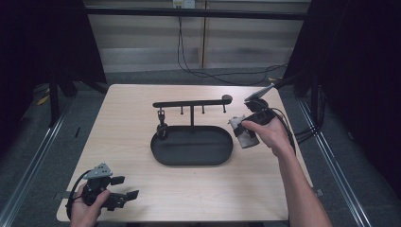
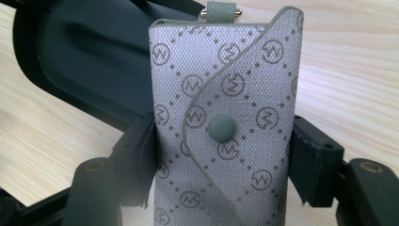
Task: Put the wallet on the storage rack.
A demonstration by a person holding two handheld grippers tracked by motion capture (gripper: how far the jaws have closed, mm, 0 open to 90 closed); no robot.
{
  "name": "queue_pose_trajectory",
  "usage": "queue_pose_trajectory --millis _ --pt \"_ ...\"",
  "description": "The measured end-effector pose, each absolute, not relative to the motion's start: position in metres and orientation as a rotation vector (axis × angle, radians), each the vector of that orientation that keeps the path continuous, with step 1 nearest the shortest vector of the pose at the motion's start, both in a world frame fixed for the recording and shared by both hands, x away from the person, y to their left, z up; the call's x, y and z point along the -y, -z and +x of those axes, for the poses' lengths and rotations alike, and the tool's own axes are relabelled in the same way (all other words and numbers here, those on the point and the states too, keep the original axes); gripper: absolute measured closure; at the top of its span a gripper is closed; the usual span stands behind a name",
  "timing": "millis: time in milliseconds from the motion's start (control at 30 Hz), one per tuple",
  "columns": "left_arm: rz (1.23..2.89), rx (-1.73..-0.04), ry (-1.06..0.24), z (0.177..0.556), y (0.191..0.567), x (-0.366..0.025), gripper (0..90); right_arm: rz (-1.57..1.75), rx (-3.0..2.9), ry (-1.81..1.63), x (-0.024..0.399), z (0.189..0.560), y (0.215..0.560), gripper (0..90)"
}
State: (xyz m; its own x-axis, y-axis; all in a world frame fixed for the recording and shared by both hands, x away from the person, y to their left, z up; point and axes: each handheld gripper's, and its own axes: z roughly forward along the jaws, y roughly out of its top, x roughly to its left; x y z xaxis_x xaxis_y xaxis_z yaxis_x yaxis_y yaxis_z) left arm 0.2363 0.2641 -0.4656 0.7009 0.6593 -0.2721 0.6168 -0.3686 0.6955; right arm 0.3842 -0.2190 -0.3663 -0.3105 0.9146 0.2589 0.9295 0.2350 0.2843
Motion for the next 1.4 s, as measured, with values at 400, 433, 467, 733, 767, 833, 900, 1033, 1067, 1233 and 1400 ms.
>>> queue_pose_trajectory --millis 400,433,467,733,767,833,900,1033,1067,1233,1400 --pt "2.117 -0.943 -0.102 0.234 0.465 -0.258 16.4 -1.814 2.373 0.683 0.195 0.396 0.377 33.8" --pt "2.114 -0.942 -0.100 0.234 0.465 -0.259 16.4 -1.809 2.371 0.691 0.193 0.397 0.378 33.8" --pt "2.114 -0.942 -0.100 0.234 0.465 -0.259 16.4 -1.809 2.368 0.697 0.191 0.397 0.380 33.8" --pt "2.075 -0.958 -0.085 0.236 0.464 -0.263 16.4 -1.833 2.313 0.740 0.184 0.400 0.396 33.8" --pt "2.076 -0.962 -0.088 0.235 0.464 -0.263 16.4 -1.836 2.311 0.748 0.183 0.400 0.398 33.8" --pt "2.079 -0.962 -0.087 0.235 0.464 -0.263 16.5 -1.841 2.298 0.779 0.182 0.398 0.402 33.8" --pt "2.079 -0.965 -0.088 0.236 0.465 -0.263 16.4 -1.847 2.278 0.795 0.181 0.397 0.406 33.8" --pt "2.078 -0.964 -0.086 0.235 0.464 -0.262 16.4 -1.862 2.259 0.803 0.181 0.397 0.413 33.8" --pt "2.076 -0.965 -0.089 0.235 0.464 -0.262 16.5 -1.868 2.251 0.811 0.181 0.397 0.414 33.8" --pt "2.072 -0.964 -0.090 0.235 0.464 -0.263 16.5 -1.889 2.241 0.806 0.180 0.397 0.421 33.8" --pt "2.072 -0.960 -0.090 0.235 0.464 -0.263 16.6 -1.891 2.226 0.800 0.177 0.398 0.432 33.8"
